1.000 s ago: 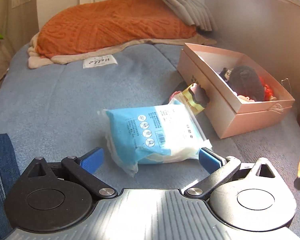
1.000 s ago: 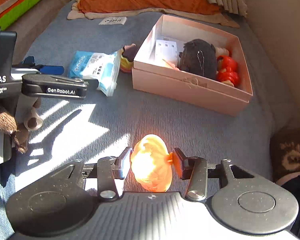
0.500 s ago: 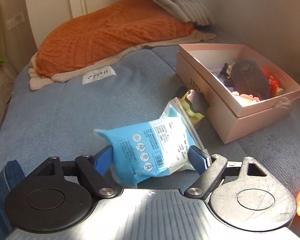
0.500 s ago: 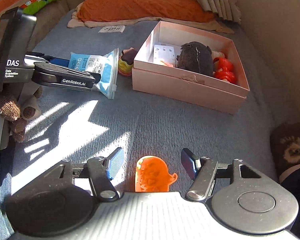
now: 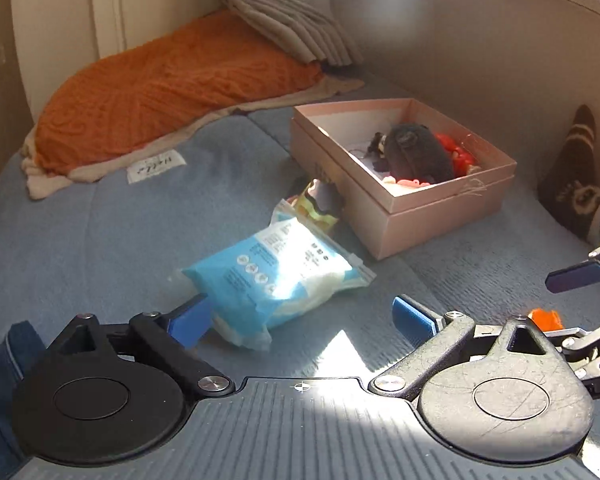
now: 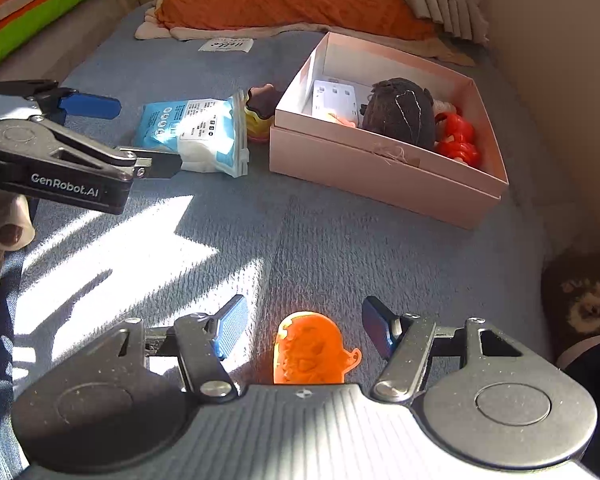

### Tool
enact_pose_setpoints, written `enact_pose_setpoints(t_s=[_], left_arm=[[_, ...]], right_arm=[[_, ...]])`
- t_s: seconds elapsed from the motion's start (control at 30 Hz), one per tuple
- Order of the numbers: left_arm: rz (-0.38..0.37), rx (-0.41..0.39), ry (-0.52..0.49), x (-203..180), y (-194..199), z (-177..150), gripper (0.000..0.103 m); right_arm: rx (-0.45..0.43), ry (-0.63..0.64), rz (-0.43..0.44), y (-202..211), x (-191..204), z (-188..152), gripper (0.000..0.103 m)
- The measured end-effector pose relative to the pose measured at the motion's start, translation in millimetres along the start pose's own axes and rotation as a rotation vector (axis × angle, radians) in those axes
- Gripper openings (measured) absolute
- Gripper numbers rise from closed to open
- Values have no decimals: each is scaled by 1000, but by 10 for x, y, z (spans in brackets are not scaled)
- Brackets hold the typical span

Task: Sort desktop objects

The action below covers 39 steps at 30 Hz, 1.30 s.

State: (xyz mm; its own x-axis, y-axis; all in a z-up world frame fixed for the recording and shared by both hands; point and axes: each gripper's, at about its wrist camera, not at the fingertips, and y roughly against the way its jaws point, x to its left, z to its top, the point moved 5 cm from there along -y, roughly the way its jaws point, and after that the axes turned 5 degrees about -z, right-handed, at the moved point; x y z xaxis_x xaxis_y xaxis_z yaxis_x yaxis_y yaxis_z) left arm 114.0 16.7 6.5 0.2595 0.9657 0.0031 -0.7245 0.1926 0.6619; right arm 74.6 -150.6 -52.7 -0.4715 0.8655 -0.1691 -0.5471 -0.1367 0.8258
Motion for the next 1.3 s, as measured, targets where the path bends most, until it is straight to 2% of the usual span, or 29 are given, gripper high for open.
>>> enact_pose_setpoints(t_s=[0.13,0.2,0.27,0.37,0.4,0.43,0.53,0.7,0.87,0.9,0.93,1.0,1.07,1.17,1.23,1.3], left_arm=[[71,-10,-183,33,-373,174,101],[20,19,-206,60,-511,206,102],[-63,83,-164,101,-646,196,102],[-63,110,-107,157,-724,141,102],[-51,110,-102,166,-712,131,98],[-34,112,-100,175,-697,120,85],[-17,119,-95,185,-607,99,69],[-58,154,-19,92,-339,12,64],[-234,192,56,-296,47,-328,69],[-257,183,57,-373,92,-385,75],[-267,168,52,-407,116,-400,84],[-263,135,42,-424,128,-388,93],[-261,127,79,-369,91,-390,94],[-258,138,119,-303,46,-422,95],[-261,131,110,-313,60,-409,96],[-268,126,93,-344,76,-406,97]], right_arm=[[8,11,-9,15,-48,-32,65],[14,9,-5,7,-78,-44,66],[21,-3,0,-8,-107,-32,66],[12,-30,17,26,-168,37,66],[4,-40,24,48,-191,77,66],[-6,-47,29,72,-213,122,66],[-54,-56,36,151,-247,357,65],[-149,21,20,222,-104,809,62],[-200,206,2,33,387,1238,53],[-198,247,-9,-57,497,1306,51],[-199,305,-34,-179,633,1382,51],[-209,416,-114,-414,846,1481,51],[-185,497,-164,-684,1013,1568,51],[-127,547,-204,-1002,1122,1659,51],[-104,592,-234,-1159,1179,1658,51],[-74,629,-228,-1250,1214,1608,51]])
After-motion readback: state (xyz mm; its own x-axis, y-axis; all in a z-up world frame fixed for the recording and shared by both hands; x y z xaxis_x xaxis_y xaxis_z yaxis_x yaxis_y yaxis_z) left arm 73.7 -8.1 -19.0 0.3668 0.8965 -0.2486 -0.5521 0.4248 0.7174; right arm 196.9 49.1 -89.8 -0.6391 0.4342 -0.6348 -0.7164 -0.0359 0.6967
